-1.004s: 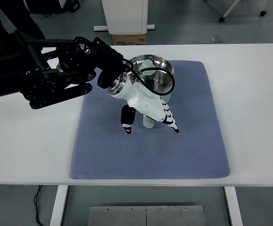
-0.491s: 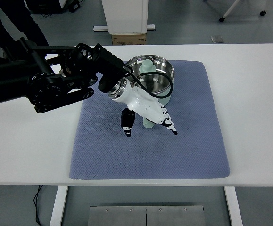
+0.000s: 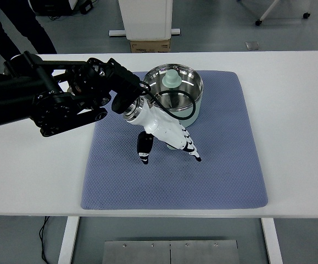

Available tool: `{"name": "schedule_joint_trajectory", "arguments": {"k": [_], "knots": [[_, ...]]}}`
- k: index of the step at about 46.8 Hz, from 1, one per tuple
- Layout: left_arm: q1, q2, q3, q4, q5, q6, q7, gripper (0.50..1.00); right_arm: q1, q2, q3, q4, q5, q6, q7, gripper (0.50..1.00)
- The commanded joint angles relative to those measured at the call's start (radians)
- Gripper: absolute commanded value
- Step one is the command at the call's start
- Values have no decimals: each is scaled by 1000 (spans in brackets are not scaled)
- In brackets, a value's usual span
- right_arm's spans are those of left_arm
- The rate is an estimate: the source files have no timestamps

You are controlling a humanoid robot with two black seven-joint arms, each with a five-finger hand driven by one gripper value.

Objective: Rotate green pot handle

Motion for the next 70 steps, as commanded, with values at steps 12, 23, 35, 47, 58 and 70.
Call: {"name": "schedule_joint_trajectory", "arguments": {"k": [12, 23, 35, 47, 58, 70], "knots": [[-7, 0, 28, 0, 2, -3, 0, 1000, 0, 0, 0, 0, 0, 0, 0, 1000], [-10, 13, 35, -3, 2, -6, 0, 1000, 0, 0, 0, 0, 0, 0, 0, 1000], [-24, 23, 64, -5, 0, -6, 0, 1000, 0, 0, 0, 0, 0, 0, 0, 1000], [-24, 33, 64, -5, -8, -41, 0, 1000, 0, 0, 0, 0, 0, 0, 0, 1000], [-24, 60, 66, -6, -8, -52, 0, 1000, 0, 0, 0, 0, 0, 0, 0, 1000], [-24, 94, 66, -8, -9, -55, 0, 1000, 0, 0, 0, 0, 0, 0, 0, 1000]]}}
